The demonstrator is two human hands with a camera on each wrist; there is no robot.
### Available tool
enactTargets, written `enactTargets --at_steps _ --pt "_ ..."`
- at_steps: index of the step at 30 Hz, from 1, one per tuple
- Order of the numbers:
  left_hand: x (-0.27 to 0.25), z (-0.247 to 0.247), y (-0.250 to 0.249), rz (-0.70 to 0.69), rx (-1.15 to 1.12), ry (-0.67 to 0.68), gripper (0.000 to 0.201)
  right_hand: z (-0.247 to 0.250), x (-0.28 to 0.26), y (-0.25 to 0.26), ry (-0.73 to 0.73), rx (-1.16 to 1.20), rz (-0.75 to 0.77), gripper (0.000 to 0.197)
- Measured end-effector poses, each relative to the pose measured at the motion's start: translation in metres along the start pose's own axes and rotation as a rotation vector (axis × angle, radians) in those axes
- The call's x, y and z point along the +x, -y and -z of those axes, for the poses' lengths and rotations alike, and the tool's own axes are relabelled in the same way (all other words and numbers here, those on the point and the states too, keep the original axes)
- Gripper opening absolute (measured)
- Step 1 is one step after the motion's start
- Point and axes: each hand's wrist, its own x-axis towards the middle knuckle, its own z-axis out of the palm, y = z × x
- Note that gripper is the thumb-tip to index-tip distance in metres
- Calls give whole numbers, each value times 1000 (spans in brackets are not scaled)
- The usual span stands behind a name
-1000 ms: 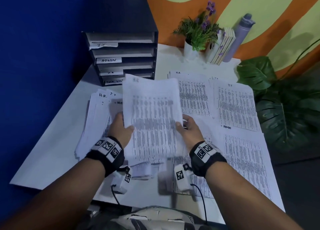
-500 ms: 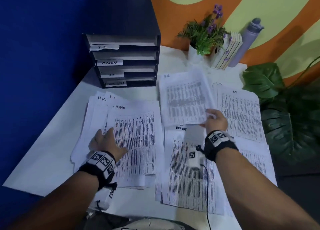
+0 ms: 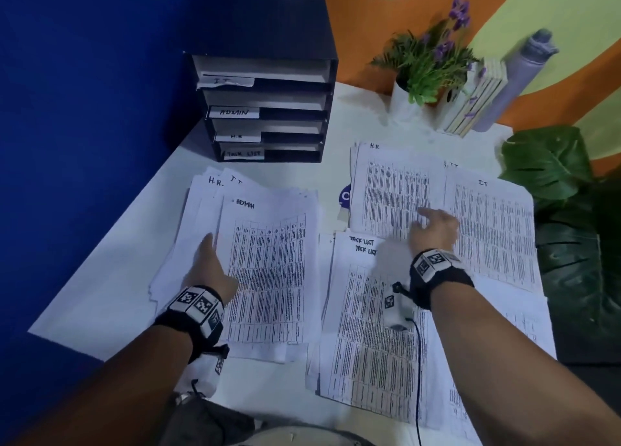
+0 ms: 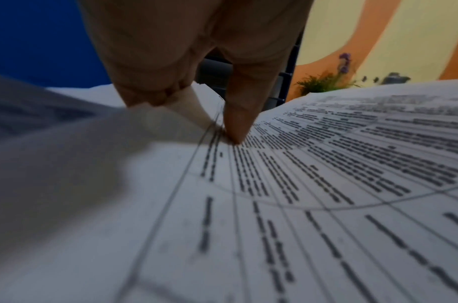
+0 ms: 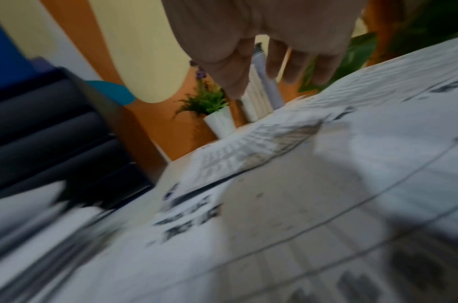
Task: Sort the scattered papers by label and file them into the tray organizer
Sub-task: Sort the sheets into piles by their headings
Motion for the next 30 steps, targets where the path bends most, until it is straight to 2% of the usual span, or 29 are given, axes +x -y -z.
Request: enactTargets --at_steps 2,3,5,7,8,11,14,16,18,20,21,22,23,24,25,27,29,30 --pt "2 1 6 -36 -6 -7 75 -6 -29 16 176 170 60 30" --pt "1 2 8 -62 -14 -5 65 -8 -49 26 302 240 39 31" --pt "-3 2 9 -120 -75 -4 55 -12 -85 41 560 380 -83 36" --pt "-10 3 8 -201 -137 21 55 -20 -111 46 697 442 -190 44" --pt "-13 3 8 -255 -164 41 53 -25 -121 45 706 402 -181 43" --pt "-13 6 7 -349 -124 28 33 -37 -135 33 603 219 -70 18" --pt "0 9 11 -279 200 -56 46 -39 -142 22 458 196 -94 24" --pt "2 12 16 -210 437 -12 58 -36 -143 20 397 166 -127 21" --pt "-1 10 19 -222 536 51 62 -32 -143 19 380 195 -166 21" --pt "-7 5 19 -266 536 94 61 -29 -143 20 376 217 -179 21" --pt "-11 3 19 -295 525 100 61 -28 -145 21 396 232 -184 13" --pt "-15 1 18 -330 511 96 60 -28 -146 21 416 254 -194 21" --pt "-19 -1 17 -379 484 87 59 -29 -147 20 429 270 -213 38" --pt "-24 -4 16 -439 431 86 58 -29 -149 21 436 280 -230 47" --pt "-28 -5 14 -494 352 96 57 -30 -151 21 438 271 -226 46" --pt "-32 -6 11 -537 208 95 56 -31 -153 19 450 253 -197 27" --pt "-27 -5 13 -491 205 15 56 -30 -155 17 443 204 -184 9" --pt "-23 -3 15 -437 253 -25 58 -30 -154 13 425 175 -185 12"
